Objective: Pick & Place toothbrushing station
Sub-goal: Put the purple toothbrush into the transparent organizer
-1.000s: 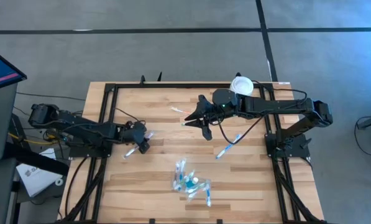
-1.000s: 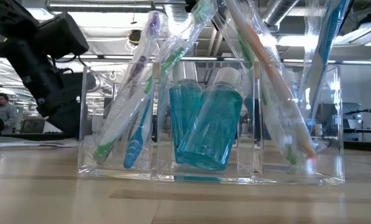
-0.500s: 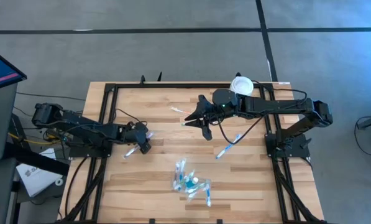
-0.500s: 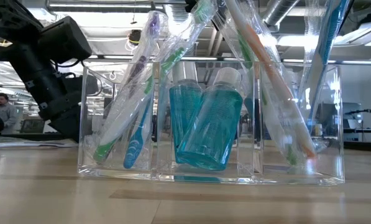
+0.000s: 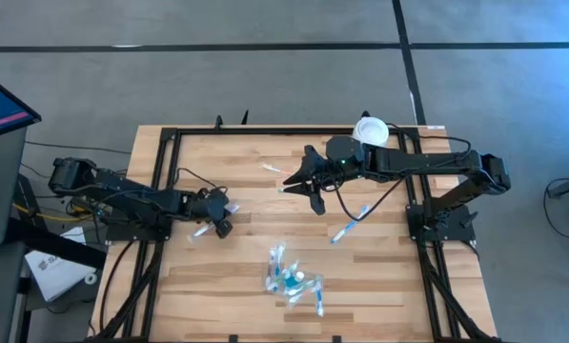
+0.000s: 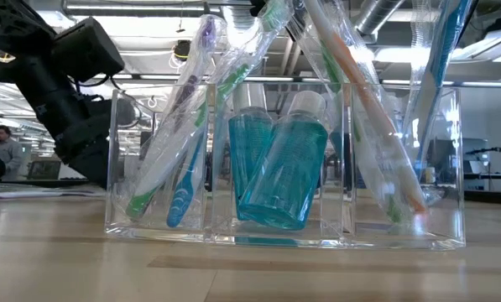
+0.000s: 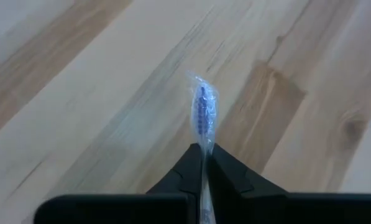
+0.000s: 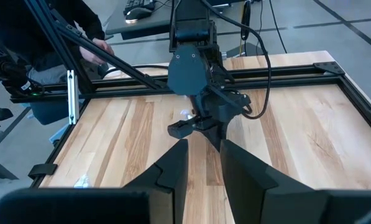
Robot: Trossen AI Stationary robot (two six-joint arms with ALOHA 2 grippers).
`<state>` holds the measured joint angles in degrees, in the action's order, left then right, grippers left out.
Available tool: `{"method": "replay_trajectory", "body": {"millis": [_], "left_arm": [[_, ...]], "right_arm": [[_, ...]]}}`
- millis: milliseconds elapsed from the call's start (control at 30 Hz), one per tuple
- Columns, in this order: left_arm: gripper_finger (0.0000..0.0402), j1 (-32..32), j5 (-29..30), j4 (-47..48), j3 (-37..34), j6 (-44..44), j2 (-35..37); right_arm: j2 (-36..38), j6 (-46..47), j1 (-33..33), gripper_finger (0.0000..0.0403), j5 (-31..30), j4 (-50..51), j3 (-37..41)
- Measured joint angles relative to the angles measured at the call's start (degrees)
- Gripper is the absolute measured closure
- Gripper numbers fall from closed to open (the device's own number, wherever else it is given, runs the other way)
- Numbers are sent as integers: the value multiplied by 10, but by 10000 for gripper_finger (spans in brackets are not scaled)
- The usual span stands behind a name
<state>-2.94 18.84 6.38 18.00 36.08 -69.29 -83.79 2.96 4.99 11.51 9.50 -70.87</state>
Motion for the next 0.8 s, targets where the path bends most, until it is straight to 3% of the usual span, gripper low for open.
{"method": "replay_trajectory", "body": {"millis": [400, 800], "left_arm": [[395, 0, 48, -59, 0, -48, 93], [397, 0, 34, -374, 0, -235, 187]], "right_arm": [[0, 0, -1, 317, 0, 0, 0], [0, 0, -1, 317, 0, -4, 0]]}}
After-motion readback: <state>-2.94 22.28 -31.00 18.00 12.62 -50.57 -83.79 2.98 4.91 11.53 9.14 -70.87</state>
